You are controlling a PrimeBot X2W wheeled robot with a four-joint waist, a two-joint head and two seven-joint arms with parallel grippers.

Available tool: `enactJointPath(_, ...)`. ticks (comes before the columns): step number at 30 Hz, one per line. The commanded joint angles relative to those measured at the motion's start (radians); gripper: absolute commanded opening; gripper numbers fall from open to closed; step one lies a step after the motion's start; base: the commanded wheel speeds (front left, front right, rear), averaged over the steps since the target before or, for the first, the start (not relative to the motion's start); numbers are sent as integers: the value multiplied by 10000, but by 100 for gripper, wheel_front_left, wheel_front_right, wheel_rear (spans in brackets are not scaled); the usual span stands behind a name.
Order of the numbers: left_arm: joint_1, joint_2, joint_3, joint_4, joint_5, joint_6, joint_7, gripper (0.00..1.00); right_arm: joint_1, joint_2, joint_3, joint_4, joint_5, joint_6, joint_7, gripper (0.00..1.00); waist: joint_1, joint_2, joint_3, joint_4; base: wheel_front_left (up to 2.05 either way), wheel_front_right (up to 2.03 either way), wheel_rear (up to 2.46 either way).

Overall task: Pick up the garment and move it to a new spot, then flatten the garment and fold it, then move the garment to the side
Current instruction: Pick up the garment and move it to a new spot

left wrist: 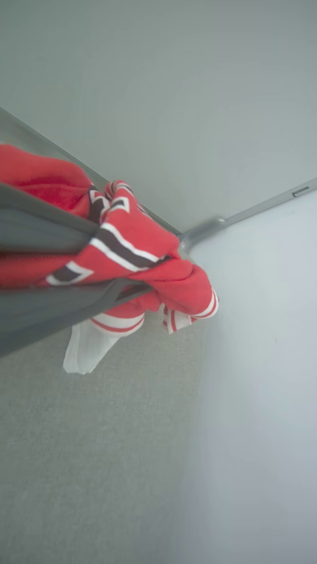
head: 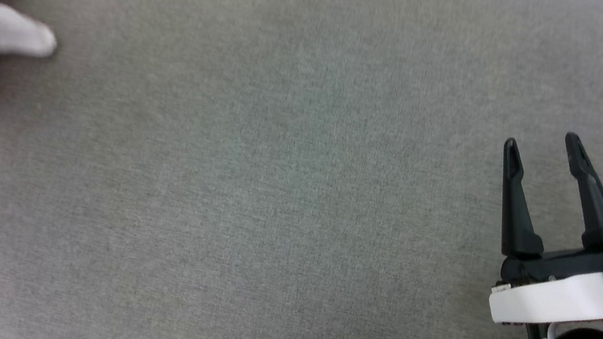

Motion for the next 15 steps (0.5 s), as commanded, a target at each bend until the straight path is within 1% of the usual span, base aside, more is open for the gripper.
enactJointPath(1,-156,-141,-86,-33,94,15,-323,0,157,11,-53,44,66,-7,-9,100,0,0,-575,51,0,0,0)
enactJointPath(5,-293,-540,-259,-160,210,124,-1554,0,460,13,-148,171,208,-5,-19,100,0,0,-1247,-50,0,0,0)
enactJointPath(9,-123,-1163,-507,-449,278,315,-2323,0,737,13,-226,274,397,-5,9,100,0,0,-1803,-255,0,0,0)
enactJointPath(12,182,-1712,-716,-799,229,379,-2538,0,950,13,-236,343,487,-5,42,100,0,0,-2214,-515,0,0,0)
enactJointPath(15,533,-2281,-1025,-1290,141,273,-2537,0,1147,11,-271,376,520,-5,87,100,0,0,-2578,-840,0,0,0)
